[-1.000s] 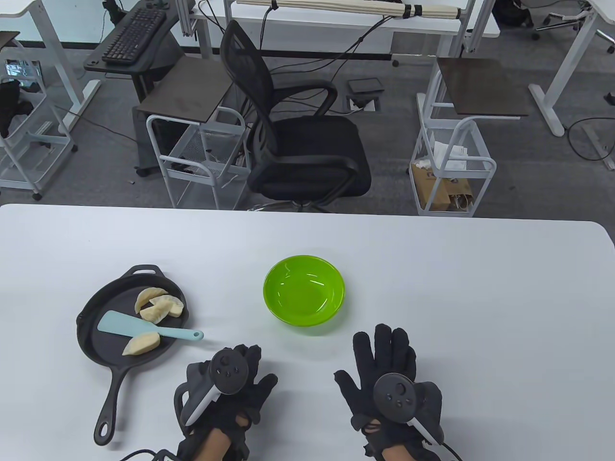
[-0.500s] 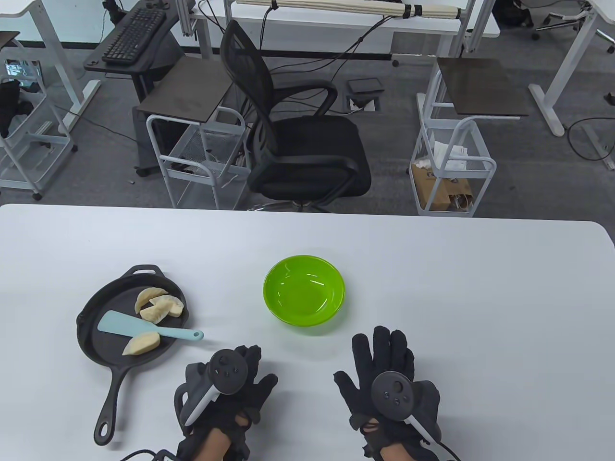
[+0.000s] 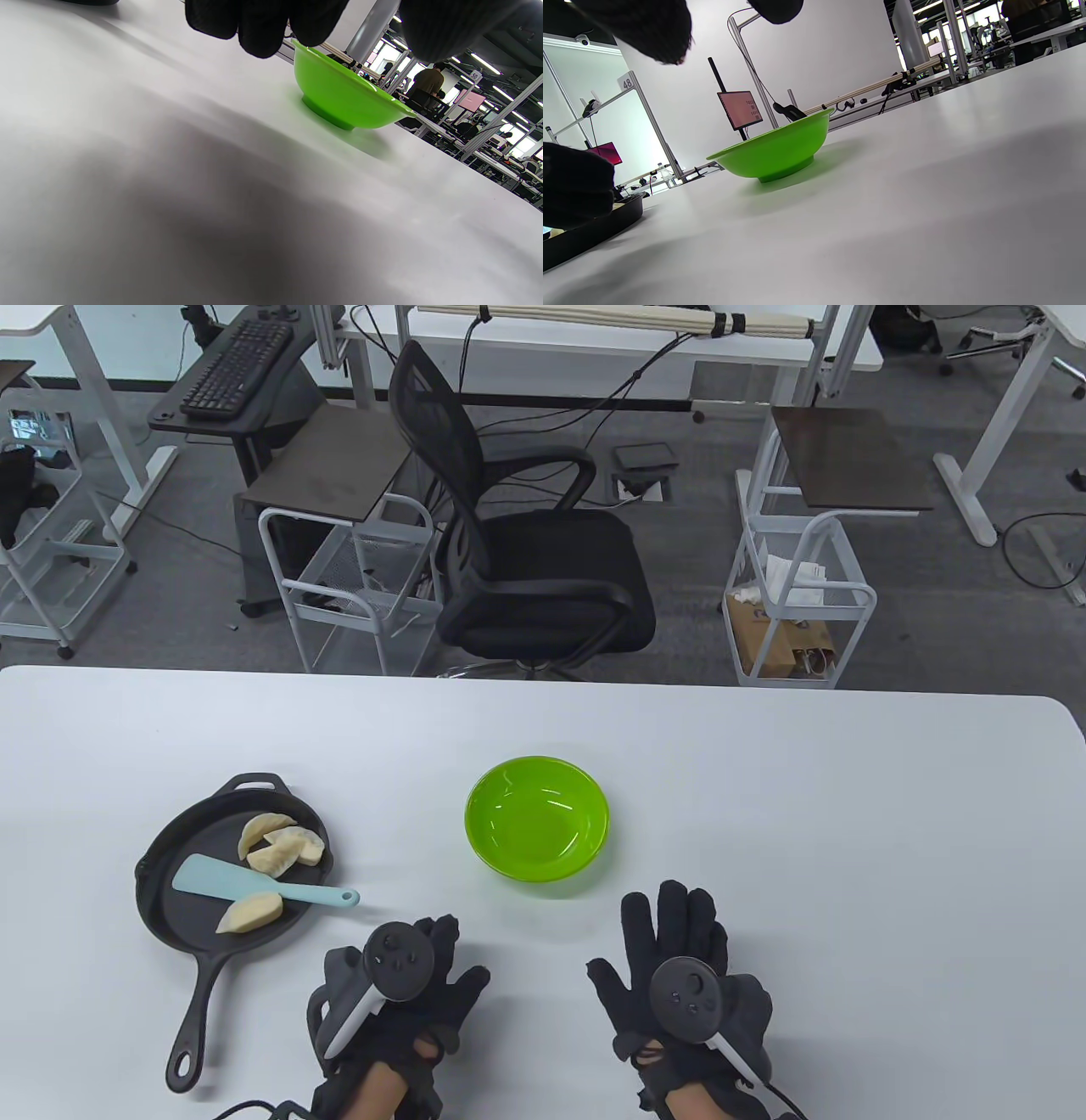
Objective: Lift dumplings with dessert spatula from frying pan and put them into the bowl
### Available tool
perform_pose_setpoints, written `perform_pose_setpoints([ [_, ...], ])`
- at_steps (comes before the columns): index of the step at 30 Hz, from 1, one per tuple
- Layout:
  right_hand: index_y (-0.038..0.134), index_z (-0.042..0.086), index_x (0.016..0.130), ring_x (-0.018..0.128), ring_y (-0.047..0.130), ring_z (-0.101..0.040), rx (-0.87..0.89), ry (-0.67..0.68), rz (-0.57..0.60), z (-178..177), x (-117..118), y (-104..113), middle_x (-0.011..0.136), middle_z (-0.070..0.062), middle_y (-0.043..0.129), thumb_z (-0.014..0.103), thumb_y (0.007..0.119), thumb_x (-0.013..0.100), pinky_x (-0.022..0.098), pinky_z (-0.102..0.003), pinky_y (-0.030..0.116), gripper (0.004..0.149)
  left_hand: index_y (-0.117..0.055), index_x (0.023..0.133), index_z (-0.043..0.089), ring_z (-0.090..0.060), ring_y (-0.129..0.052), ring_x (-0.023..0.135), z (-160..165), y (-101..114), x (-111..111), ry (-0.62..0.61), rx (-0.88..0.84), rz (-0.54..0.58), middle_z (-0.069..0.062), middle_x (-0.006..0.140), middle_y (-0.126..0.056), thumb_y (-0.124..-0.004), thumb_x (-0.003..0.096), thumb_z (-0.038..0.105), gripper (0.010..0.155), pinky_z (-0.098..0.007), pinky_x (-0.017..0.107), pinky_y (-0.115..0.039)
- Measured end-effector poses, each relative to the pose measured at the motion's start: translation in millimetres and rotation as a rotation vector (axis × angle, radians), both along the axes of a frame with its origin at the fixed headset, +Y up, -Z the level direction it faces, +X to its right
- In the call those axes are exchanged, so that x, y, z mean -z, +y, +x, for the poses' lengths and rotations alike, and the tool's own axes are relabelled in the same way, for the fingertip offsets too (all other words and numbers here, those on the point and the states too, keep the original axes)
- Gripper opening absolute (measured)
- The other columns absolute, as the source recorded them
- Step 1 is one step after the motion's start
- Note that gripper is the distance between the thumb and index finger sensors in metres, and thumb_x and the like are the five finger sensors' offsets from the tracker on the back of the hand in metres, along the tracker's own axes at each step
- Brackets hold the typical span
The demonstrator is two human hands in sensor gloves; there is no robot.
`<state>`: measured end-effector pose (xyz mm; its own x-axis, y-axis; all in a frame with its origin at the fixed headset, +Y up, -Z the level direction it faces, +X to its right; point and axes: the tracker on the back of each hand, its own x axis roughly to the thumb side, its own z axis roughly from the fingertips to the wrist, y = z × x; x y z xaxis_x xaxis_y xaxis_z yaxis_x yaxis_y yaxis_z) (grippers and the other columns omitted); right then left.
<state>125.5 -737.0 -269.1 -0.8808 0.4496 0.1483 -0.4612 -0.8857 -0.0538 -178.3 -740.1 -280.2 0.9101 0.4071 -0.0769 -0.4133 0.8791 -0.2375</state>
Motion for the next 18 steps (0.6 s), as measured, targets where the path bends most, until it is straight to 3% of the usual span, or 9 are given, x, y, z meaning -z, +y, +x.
perform_pose_setpoints([
  [9,0.034,0.019,0.112,0.102,0.0,-0.052,0.025,0.017,-0.019,-10,-2,1,0.114,-0.02,0.009,0.057,0.071,0.057,0.073,-0.069,0.013,0.077,-0.047,0.111,0.033,-0.033,-0.051,0.113,1,-7,3,-0.001,-0.055,-0.058,-0.001,0.122,-0.055,-0.073,0.0442,0.068,0.08,-0.061,0.08,-0.033],
  [18,0.034,0.019,0.112,0.102,0.002,-0.053,0.033,0.002,-0.035,-9,0,-2,0.115,-0.02,0.011,0.057,0.071,0.057,0.073,-0.069,0.013,0.077,-0.048,0.111,0.032,-0.032,-0.061,0.109,-4,-9,20,0.089,-0.091,-0.095,-0.002,0.119,-0.063,-0.073,0.0441,0.069,0.08,-0.059,0.08,-0.04],
])
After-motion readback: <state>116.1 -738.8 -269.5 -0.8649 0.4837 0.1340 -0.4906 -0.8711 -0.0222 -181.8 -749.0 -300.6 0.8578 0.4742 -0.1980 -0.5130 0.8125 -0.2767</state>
